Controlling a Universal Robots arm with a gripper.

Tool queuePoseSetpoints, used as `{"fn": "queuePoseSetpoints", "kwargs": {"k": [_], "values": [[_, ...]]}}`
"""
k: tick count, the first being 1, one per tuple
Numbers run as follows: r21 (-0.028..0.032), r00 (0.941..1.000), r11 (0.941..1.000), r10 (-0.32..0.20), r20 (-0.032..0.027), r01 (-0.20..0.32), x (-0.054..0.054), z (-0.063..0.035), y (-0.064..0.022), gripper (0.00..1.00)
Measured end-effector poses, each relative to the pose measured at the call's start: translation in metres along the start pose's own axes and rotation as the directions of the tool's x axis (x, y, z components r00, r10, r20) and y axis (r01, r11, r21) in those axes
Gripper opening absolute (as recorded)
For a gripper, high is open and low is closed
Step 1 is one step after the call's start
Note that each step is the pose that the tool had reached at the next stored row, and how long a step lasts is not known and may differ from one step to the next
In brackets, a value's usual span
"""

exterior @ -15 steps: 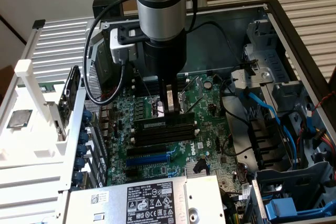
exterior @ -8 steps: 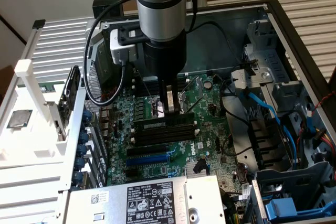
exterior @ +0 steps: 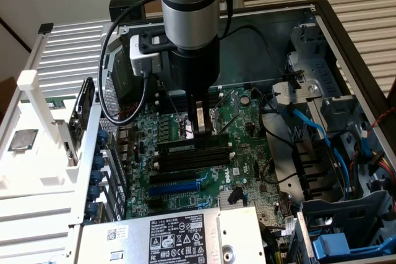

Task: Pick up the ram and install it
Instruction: 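Insert the ram into the slot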

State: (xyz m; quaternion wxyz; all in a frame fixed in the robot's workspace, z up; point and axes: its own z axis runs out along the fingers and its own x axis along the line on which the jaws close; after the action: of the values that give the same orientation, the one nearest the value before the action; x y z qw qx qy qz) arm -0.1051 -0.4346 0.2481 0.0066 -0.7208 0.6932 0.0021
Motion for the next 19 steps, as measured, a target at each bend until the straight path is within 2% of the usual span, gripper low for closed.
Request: {"fn": "queuePoseSetpoints", "kwargs": {"k": [4,5,10,11,19], "values": [[-0.0010,1.0000,1.0000,-0.003,0.0000,0.003,-0.0002,0.0001,-0.0005,0.13],[-0.0030,1.0000,1.0000,-0.004,0.0002,0.004,-0.0003,0.0002,-0.0010,0.13],[-0.0194,1.0000,0.9998,-0.004,0.0007,0.004,-0.0001,0.0002,-0.0031,0.13],[-0.0243,1.0000,0.9997,-0.004,0.0007,0.004,-0.0001,0.0003,-0.0040,0.13],[-0.0243,1.0000,0.9997,-0.008,0.0009,0.008,0.0000,0.0052,-0.0041,0.13]]}}
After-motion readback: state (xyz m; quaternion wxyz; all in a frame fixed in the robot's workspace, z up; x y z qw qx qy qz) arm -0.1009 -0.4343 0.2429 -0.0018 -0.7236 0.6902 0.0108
